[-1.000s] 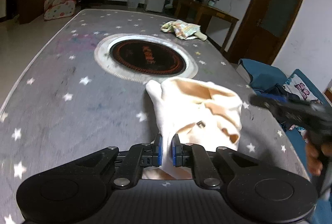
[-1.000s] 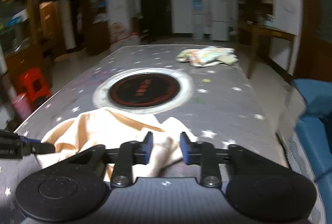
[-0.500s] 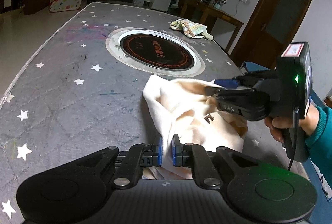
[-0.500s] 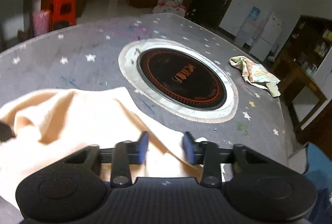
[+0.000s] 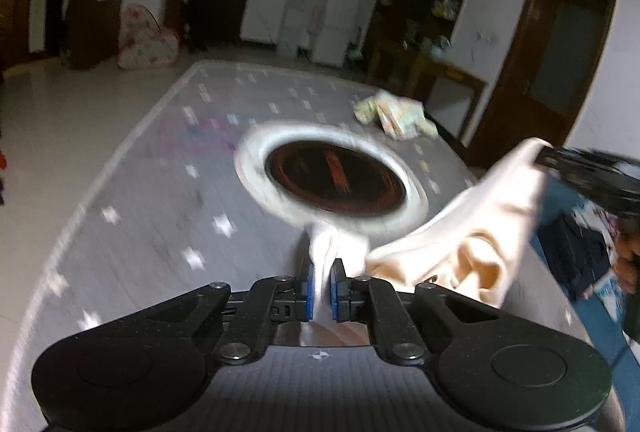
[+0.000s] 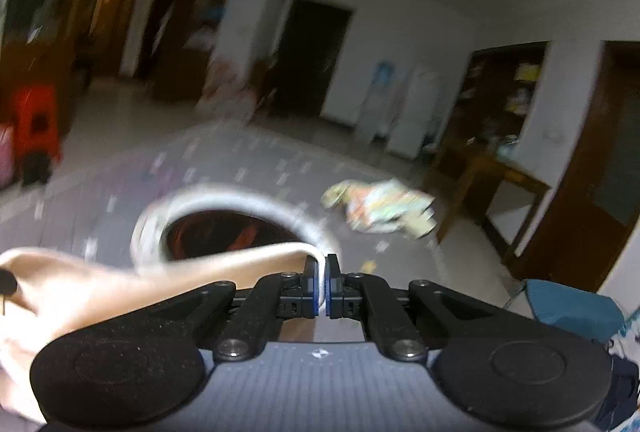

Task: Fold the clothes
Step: 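Lift the sweatshirt with both grippers and shake it out flat onto the table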

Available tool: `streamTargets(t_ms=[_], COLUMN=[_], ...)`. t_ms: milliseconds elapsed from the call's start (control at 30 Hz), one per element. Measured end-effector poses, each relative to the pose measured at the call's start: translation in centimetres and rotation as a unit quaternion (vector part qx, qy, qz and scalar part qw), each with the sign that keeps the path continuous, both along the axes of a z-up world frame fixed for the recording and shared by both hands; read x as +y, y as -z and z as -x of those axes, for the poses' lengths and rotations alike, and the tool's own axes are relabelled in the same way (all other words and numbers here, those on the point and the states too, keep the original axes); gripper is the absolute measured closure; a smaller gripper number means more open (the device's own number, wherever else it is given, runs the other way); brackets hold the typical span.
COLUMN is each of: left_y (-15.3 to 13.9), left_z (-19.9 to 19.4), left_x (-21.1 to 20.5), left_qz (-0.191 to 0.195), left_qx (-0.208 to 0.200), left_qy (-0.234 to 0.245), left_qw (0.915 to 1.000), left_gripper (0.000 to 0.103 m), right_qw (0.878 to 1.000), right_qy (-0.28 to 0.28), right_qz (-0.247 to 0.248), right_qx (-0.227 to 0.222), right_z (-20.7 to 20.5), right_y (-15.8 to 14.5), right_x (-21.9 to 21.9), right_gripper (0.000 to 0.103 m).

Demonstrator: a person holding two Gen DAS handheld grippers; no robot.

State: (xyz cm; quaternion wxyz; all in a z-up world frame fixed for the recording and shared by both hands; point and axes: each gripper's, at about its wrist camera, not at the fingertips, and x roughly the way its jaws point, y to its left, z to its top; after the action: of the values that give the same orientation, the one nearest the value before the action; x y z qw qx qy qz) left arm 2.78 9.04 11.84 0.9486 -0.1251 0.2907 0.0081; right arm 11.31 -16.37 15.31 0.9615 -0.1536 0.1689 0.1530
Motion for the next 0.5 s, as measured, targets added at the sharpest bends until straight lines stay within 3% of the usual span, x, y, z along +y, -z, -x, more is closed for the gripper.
streamTargets(t_ms=[133, 267, 400, 500], left_y=[-3.5, -5.8, -4.9, -2.9], left_z=[0.8, 3.4, 6.4, 8.4], left_x=[1.7, 2.6, 1.8, 1.0], left_qz=[-0.001, 0.018, 0.022, 0.028], left_qx=[-0.056, -0.095, -0.086, -0.053], left_qy=[-0.019, -0.004, 0.043, 0.077], left_qw=[0.9983, 0.9953, 0.9951, 0.9952], left_gripper=[0.095, 0.095, 0.095, 0.094], right_qw=[0.998, 0.992, 0.993, 0.994], right_qy=[0.018, 0.021, -0.003, -0.017], right_qz=[-0.063, -0.117, -0.121, -0.108], right_qx=[-0.027, -0.041, -0.016, 0.016], right_z=[1.0, 2.8, 5.3, 7.1], right_y=[-3.6, -6.5, -6.6, -5.2], right_x=[-2.8, -6.0, -8.3, -9.8], right_gripper=[0.101, 0.101, 0.101, 0.101])
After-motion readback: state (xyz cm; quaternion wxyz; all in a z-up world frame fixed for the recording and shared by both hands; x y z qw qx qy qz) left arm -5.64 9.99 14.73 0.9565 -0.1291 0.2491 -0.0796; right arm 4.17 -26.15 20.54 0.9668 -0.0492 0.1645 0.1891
